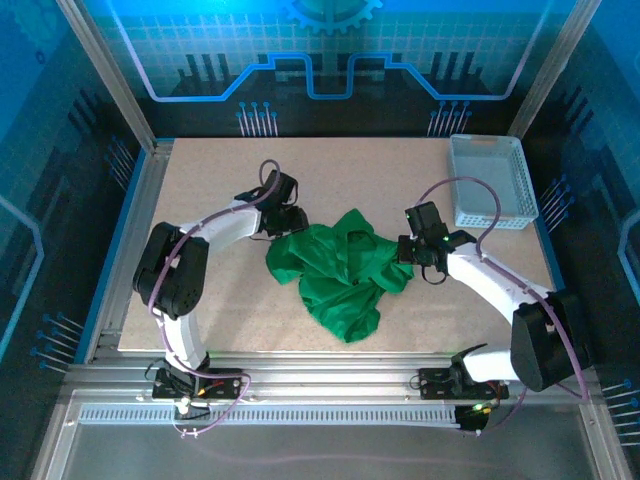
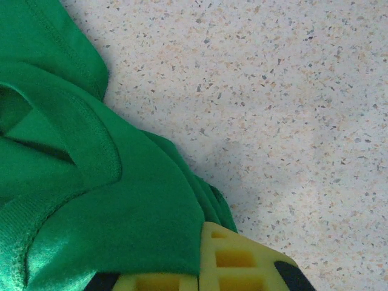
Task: Fold the inside-out t-shirt
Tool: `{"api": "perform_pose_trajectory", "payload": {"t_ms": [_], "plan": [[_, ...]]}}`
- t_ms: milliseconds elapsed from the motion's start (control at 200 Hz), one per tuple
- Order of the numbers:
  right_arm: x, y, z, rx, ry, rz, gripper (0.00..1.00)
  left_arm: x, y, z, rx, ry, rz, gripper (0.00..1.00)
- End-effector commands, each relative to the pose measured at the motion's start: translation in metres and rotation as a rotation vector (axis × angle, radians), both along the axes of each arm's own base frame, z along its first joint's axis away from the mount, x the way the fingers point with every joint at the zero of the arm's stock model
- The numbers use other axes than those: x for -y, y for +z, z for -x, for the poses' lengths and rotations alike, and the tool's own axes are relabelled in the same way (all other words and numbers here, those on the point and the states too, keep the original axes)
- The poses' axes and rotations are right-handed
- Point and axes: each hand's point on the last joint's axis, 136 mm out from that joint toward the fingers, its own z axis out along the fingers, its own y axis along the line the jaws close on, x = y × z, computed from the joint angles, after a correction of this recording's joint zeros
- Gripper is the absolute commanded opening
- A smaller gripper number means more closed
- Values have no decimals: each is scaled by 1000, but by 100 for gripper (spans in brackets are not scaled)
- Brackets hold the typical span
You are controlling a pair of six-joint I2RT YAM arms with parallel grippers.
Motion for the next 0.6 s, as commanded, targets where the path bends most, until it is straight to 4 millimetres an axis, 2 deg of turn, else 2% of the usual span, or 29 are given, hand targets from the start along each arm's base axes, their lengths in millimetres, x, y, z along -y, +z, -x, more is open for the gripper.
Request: {"api": "perform_pose_trajectory", "payload": {"t_ms": [0,115,185,235,290,400,595], "plan": [[5,12,1,33,-6,5,0,2,0,-4,-11,-9,6,25],[7,26,-1,62,-4,12,0,3,3,-5,-4,-16,10,10],[8,35,-2,79,-6,17,0,4,6,-5,2,-20,13,7],[10,37,-1,82,-6,21,0,1,6,-3,-5,-15,2,12],[9,37,0,77,-5,20,0,-7,6,0,-9,6,-35,26],[7,38,0,84,-5,5,0,-24,2,7,-16,47,-103,34],[6,33,-1,74,-6,1,0,-7,-14,8,-47,1,-44,35]]}}
